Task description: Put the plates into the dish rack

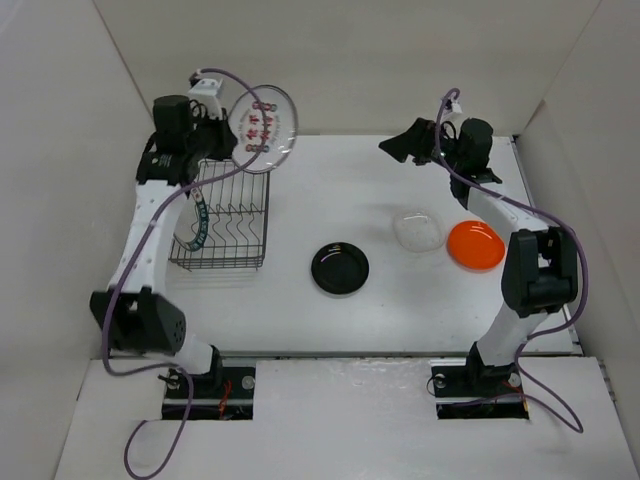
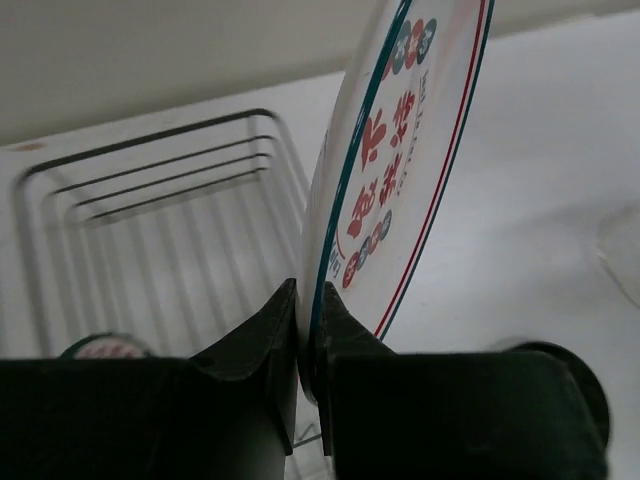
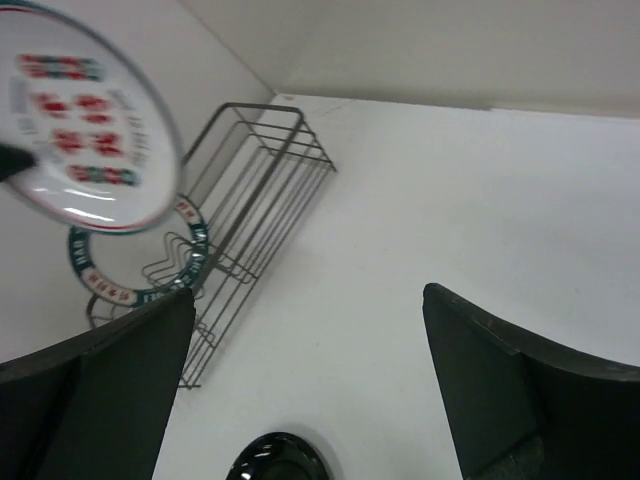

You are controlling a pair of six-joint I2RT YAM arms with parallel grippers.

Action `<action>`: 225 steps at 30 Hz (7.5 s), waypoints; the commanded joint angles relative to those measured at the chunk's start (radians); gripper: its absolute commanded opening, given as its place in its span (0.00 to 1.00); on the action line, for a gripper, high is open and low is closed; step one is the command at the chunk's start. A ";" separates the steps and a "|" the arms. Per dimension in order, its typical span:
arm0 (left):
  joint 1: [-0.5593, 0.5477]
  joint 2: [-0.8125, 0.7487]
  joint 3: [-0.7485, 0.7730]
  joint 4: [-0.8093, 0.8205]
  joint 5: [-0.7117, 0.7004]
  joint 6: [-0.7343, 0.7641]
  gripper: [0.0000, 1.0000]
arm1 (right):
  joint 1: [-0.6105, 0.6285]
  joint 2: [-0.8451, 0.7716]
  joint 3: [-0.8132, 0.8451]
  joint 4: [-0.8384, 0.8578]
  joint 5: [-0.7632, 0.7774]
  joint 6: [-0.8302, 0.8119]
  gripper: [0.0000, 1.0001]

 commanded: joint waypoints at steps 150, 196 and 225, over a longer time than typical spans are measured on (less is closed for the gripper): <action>-0.190 0.126 0.166 -0.230 0.417 0.176 0.00 | 0.250 -0.208 0.060 -0.297 0.188 -0.186 0.32; -0.170 -0.178 -0.378 -0.079 -1.190 -0.025 0.00 | 0.212 -0.189 -0.007 -0.552 0.484 -0.224 1.00; -0.170 -0.143 -0.118 -0.271 -0.704 0.044 1.00 | -0.138 0.032 0.056 -0.734 0.353 -0.528 0.91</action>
